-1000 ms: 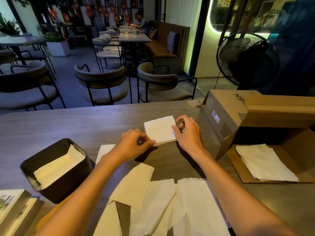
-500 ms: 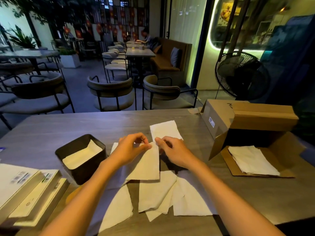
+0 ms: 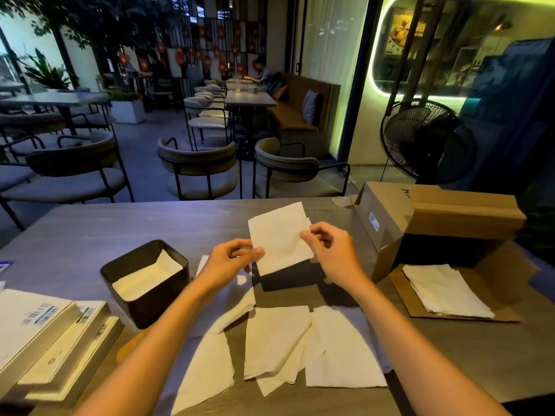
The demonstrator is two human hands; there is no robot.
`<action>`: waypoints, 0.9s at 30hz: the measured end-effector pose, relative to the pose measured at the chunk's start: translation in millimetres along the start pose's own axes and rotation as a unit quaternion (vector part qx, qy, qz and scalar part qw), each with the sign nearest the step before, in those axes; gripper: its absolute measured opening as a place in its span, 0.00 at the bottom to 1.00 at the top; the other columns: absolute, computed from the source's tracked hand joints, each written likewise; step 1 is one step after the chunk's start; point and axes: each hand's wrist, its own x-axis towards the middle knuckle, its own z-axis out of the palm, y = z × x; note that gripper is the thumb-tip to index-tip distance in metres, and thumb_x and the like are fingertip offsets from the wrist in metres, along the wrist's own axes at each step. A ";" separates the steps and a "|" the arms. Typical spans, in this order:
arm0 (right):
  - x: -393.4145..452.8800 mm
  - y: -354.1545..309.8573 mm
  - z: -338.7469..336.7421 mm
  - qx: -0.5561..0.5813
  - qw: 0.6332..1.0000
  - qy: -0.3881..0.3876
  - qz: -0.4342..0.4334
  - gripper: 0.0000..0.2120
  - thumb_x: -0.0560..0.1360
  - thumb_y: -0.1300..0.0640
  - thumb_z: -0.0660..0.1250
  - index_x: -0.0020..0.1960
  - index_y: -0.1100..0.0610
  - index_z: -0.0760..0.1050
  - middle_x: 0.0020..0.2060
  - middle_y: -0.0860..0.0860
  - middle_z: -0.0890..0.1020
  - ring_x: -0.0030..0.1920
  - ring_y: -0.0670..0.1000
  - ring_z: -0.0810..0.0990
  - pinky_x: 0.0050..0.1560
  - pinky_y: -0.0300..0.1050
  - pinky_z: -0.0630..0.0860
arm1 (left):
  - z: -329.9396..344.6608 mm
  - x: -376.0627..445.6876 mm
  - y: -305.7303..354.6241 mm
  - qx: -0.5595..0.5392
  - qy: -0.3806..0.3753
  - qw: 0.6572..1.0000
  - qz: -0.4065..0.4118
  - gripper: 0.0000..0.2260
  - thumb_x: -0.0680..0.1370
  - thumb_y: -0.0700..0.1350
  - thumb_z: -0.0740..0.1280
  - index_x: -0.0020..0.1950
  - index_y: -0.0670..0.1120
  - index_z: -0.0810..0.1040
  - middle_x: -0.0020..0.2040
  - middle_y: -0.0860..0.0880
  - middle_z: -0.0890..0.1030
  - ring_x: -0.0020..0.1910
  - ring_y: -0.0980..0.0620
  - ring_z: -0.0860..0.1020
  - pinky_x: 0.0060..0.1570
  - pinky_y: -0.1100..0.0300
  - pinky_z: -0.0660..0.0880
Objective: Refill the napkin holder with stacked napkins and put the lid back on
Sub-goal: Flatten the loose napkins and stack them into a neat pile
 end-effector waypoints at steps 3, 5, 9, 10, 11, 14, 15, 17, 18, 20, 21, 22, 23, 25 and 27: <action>9.2 2.8 -0.8 -0.014 1.000 0.004 -0.003 0.05 0.81 0.51 0.69 0.51 0.52 0.81 0.43 0.50 0.83 0.46 0.50 0.81 0.46 0.41 0.77 | 5.3 8.7 -1.0 -0.011 0.001 1.000 -0.006 0.02 0.79 0.42 0.68 0.50 0.46 0.80 0.43 0.48 0.82 0.42 0.54 0.80 0.43 0.63 0.76; 17.8 7.5 1.4 -0.026 1.000 0.008 0.003 0.04 0.81 0.51 0.69 0.52 0.50 0.80 0.43 0.49 0.82 0.45 0.49 0.80 0.44 0.39 0.77 | 7.6 20.8 -0.7 0.019 0.002 1.000 -0.009 0.03 0.78 0.48 0.69 0.48 0.50 0.82 0.41 0.49 0.82 0.41 0.54 0.80 0.38 0.67 0.75; 39.1 28.8 7.2 -0.057 0.998 0.023 0.032 0.06 0.81 0.50 0.68 0.53 0.52 0.80 0.43 0.48 0.81 0.45 0.46 0.80 0.40 0.34 0.74 | 21.0 48.1 -7.7 0.038 0.056 0.998 -0.006 0.05 0.78 0.50 0.70 0.48 0.49 0.83 0.39 0.49 0.82 0.40 0.51 0.80 0.38 0.63 0.76; 44.1 34.5 7.4 -0.064 0.997 0.025 0.039 0.07 0.81 0.50 0.68 0.54 0.52 0.80 0.43 0.48 0.81 0.45 0.46 0.80 0.39 0.34 0.73 | 26.6 53.6 -9.4 0.049 0.058 0.997 0.000 0.06 0.78 0.50 0.69 0.47 0.49 0.83 0.39 0.48 0.82 0.40 0.50 0.81 0.37 0.62 0.77; 48.6 40.0 7.1 -0.068 0.996 0.027 0.045 0.07 0.81 0.50 0.67 0.54 0.52 0.80 0.44 0.48 0.81 0.46 0.45 0.79 0.37 0.33 0.72 | 31.1 59.8 -11.3 0.060 0.059 0.996 0.005 0.06 0.79 0.50 0.69 0.46 0.50 0.82 0.39 0.47 0.82 0.39 0.49 0.81 0.37 0.60 0.78; 60.2 54.7 5.7 -0.073 0.995 0.036 0.057 0.06 0.82 0.51 0.67 0.52 0.52 0.80 0.43 0.48 0.81 0.45 0.46 0.80 0.39 0.36 0.73 | 40.6 78.5 -18.0 0.099 0.062 0.993 0.010 0.05 0.79 0.50 0.68 0.47 0.51 0.82 0.41 0.51 0.83 0.44 0.51 0.81 0.44 0.56 0.80; 62.8 59.1 5.4 -0.079 0.994 0.044 0.060 0.06 0.81 0.51 0.67 0.51 0.52 0.80 0.42 0.48 0.81 0.44 0.46 0.80 0.39 0.37 0.75 | 44.1 83.5 -20.7 0.116 0.062 0.991 0.011 0.06 0.79 0.51 0.68 0.49 0.50 0.82 0.42 0.53 0.82 0.46 0.52 0.81 0.45 0.56 0.80; 66.1 67.6 6.0 -0.088 0.992 0.061 0.067 0.05 0.81 0.51 0.68 0.49 0.51 0.80 0.40 0.47 0.81 0.42 0.46 0.80 0.40 0.39 0.76 | 50.3 90.7 -25.6 0.148 0.072 0.986 0.022 0.09 0.79 0.51 0.68 0.55 0.48 0.83 0.43 0.57 0.79 0.46 0.57 0.79 0.45 0.59 0.77; 67.0 71.6 6.5 -0.088 0.991 0.067 0.071 0.05 0.81 0.51 0.68 0.49 0.51 0.79 0.39 0.47 0.81 0.42 0.45 0.80 0.40 0.39 0.76 | 52.6 93.3 -27.7 0.161 0.080 0.983 0.030 0.11 0.79 0.50 0.68 0.57 0.47 0.83 0.42 0.58 0.78 0.44 0.60 0.77 0.45 0.60 0.75; 68.3 77.6 7.0 -0.090 0.990 0.073 0.074 0.04 0.81 0.52 0.68 0.50 0.52 0.80 0.37 0.47 0.81 0.40 0.45 0.80 0.41 0.40 0.76 | 55.7 96.4 -32.4 0.181 0.091 0.978 0.042 0.14 0.79 0.49 0.69 0.61 0.44 0.81 0.40 0.59 0.77 0.41 0.63 0.75 0.45 0.61 0.73; 69.3 79.8 6.9 -0.093 0.990 0.074 0.075 0.03 0.81 0.52 0.69 0.51 0.51 0.80 0.37 0.47 0.81 0.39 0.45 0.79 0.41 0.41 0.77 | 56.5 96.9 -34.2 0.190 0.092 0.977 0.045 0.15 0.79 0.49 0.69 0.64 0.44 0.80 0.39 0.59 0.78 0.40 0.63 0.75 0.45 0.62 0.73; 70.0 82.0 7.3 -0.097 0.990 0.073 0.078 0.03 0.81 0.53 0.69 0.51 0.51 0.79 0.36 0.48 0.81 0.39 0.46 0.79 0.42 0.41 0.78 | 56.6 97.4 -36.9 0.198 0.091 0.975 0.047 0.17 0.79 0.49 0.69 0.66 0.44 0.78 0.38 0.58 0.79 0.40 0.63 0.76 0.44 0.64 0.73; 70.5 82.7 7.2 -0.101 0.989 0.073 0.079 0.03 0.81 0.53 0.69 0.52 0.51 0.79 0.36 0.48 0.81 0.39 0.46 0.79 0.42 0.42 0.78 | 56.4 97.5 -38.1 0.204 0.089 0.974 0.050 0.18 0.79 0.49 0.69 0.67 0.45 0.77 0.38 0.57 0.80 0.40 0.62 0.77 0.43 0.64 0.73; 70.7 84.0 8.3 -0.111 0.988 0.072 0.084 0.04 0.80 0.53 0.69 0.55 0.51 0.78 0.36 0.48 0.81 0.39 0.46 0.79 0.44 0.43 0.79 | 56.0 97.4 -39.7 0.211 0.087 0.972 0.052 0.19 0.79 0.48 0.69 0.69 0.45 0.76 0.37 0.55 0.81 0.40 0.62 0.78 0.42 0.64 0.74; 70.8 84.8 9.7 -0.119 0.986 0.072 0.088 0.06 0.80 0.53 0.70 0.57 0.50 0.77 0.36 0.48 0.80 0.41 0.46 0.79 0.45 0.45 0.80 | 57.1 97.2 -39.9 0.216 0.084 0.971 0.058 0.20 0.79 0.47 0.69 0.71 0.46 0.74 0.37 0.55 0.80 0.39 0.62 0.77 0.41 0.66 0.73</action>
